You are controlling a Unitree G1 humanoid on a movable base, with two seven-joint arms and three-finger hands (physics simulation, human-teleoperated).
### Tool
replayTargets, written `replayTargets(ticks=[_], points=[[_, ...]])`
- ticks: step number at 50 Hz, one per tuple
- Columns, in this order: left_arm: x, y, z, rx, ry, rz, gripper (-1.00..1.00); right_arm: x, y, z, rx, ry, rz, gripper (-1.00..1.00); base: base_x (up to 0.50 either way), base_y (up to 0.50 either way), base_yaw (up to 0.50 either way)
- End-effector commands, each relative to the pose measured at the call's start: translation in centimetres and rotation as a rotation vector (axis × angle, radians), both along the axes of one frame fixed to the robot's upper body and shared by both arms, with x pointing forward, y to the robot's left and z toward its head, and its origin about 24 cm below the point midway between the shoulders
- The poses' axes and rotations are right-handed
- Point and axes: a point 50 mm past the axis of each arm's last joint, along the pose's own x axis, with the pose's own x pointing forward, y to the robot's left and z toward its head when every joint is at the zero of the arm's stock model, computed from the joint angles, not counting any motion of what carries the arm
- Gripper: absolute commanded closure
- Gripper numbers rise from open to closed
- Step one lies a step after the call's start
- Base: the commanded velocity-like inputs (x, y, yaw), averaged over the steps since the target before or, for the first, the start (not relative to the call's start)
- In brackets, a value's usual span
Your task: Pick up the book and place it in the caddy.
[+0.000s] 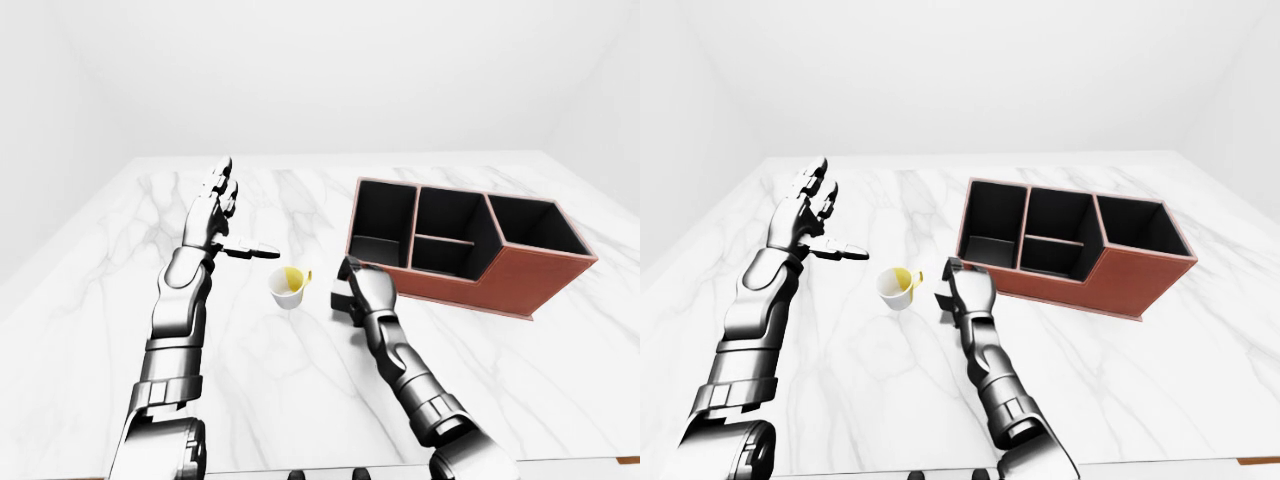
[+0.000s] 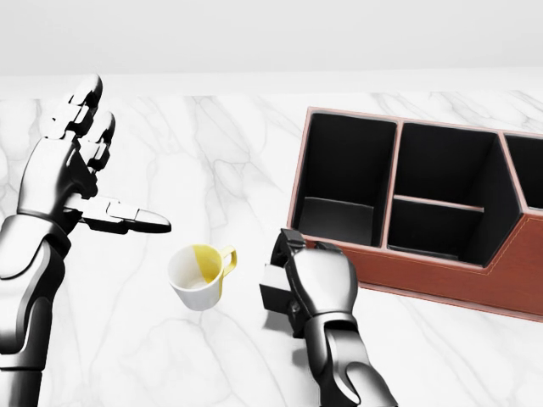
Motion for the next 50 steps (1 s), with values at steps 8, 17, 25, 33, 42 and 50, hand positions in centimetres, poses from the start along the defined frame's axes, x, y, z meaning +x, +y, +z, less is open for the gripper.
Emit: replayTargets(ticks=[8,17,25,33,42,50], points=[[0.0,0.0,-0.4,-0.001,0.015,0.001,-1.00,-0.7,-3.0,3.8,-0.009,-0.042,0.005,1.00,0.00,0.00,0.00],[0.1,-0.2,-0.4,0.002,0.016,-0.001,-1.00,-1.7,-3.7,6.2,-0.007,-0.061,0.027,1.00,0.00,0.00,0.00],[0.0,-0.4,-0.5,0.006,0.016,-0.006,-1.00,-2.5,-4.0,7.4,0.006,-0.063,0.044,1.00,0.00,0.00,0.00],[-0.3,-0.6,-0.1,0.010,-0.006,-0.012,-1.00,-3.4,-4.4,9.0,0.011,-0.064,0.066,1.00,0.00,0.00,0.00],[-0.4,-0.9,0.0,0.014,-0.015,-0.018,-1.00,-4.7,-5.0,11.0,0.006,-0.064,0.092,1.00,0.00,0.00,0.00],[-0.7,-1.1,0.5,0.020,-0.041,-0.026,-1.00,-5.5,-5.5,13.3,-0.029,-0.090,0.105,1.00,0.00,0.00,0.00]])
